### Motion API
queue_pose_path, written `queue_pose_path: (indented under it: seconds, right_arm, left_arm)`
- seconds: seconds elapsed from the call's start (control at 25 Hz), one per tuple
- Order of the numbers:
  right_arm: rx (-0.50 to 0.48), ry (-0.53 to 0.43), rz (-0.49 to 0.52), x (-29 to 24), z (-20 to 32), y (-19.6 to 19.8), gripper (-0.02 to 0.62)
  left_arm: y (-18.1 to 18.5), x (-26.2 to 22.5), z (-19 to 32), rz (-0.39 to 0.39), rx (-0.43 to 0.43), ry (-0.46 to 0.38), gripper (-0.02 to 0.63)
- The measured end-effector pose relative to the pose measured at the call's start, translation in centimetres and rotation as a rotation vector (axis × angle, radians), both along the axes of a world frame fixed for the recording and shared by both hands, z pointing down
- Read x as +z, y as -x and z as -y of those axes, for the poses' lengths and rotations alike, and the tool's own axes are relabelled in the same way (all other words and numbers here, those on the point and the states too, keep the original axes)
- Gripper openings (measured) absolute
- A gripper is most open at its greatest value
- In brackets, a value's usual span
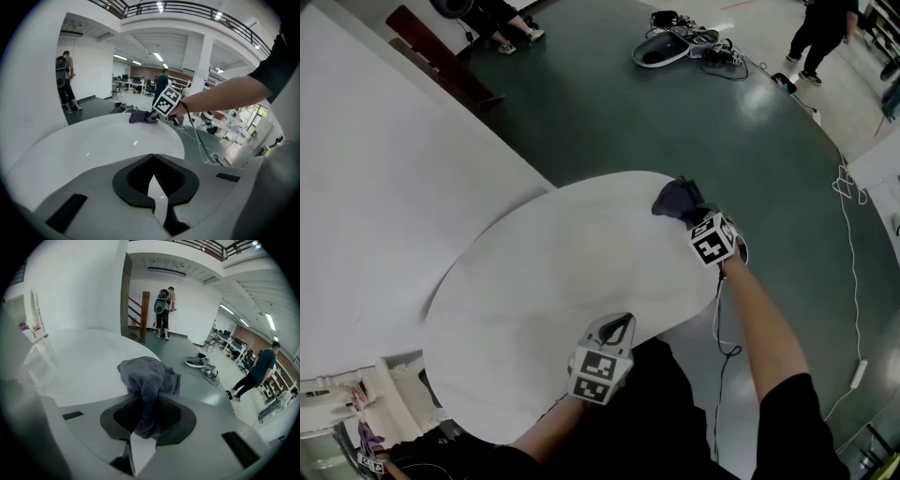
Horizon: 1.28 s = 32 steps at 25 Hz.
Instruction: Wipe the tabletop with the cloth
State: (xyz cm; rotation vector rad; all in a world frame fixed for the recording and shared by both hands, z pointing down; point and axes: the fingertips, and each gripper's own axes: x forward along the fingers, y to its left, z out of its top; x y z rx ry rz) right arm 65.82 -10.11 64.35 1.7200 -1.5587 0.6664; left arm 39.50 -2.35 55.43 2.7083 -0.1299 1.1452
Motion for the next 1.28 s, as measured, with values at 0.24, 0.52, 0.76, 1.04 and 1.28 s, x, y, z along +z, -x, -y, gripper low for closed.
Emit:
queue_pose_path:
  seconds: [0.24, 0.52, 0.76, 1.04, 1.28]
  right_arm:
    - [-0.019, 0.030, -0.050, 0.1, -1.1, 0.5, 0.058]
    - [-0.079, 0.078, -0.058, 0.1, 0.6, 3.7, 0.057]
    - [-0.185, 0.117, -0.076, 0.4, 2.8, 7.7, 0.055]
    - [-0.326, 0.159, -0.084, 0.0, 6.5, 12.8, 0.055]
    - [-0.547, 0.238, -0.193, -0.1, 9.4, 18.7, 0.054]
  left_arm:
    - [0.7, 0.0, 0.4, -0.006, -0.034, 0.007, 0.006]
    - [3.2, -0.5, 1.5, -0.011, -0.066, 0.006, 0.006]
    - [5.3, -0.6, 2.3, -0.014, -0.132, 0.010, 0.006]
    - [8.1, -1.6, 4.3, -0.033, -0.205, -0.005, 0.006]
    - [10.9, -1.6, 5.4, -0.034, -0.258, -0.001, 0.006]
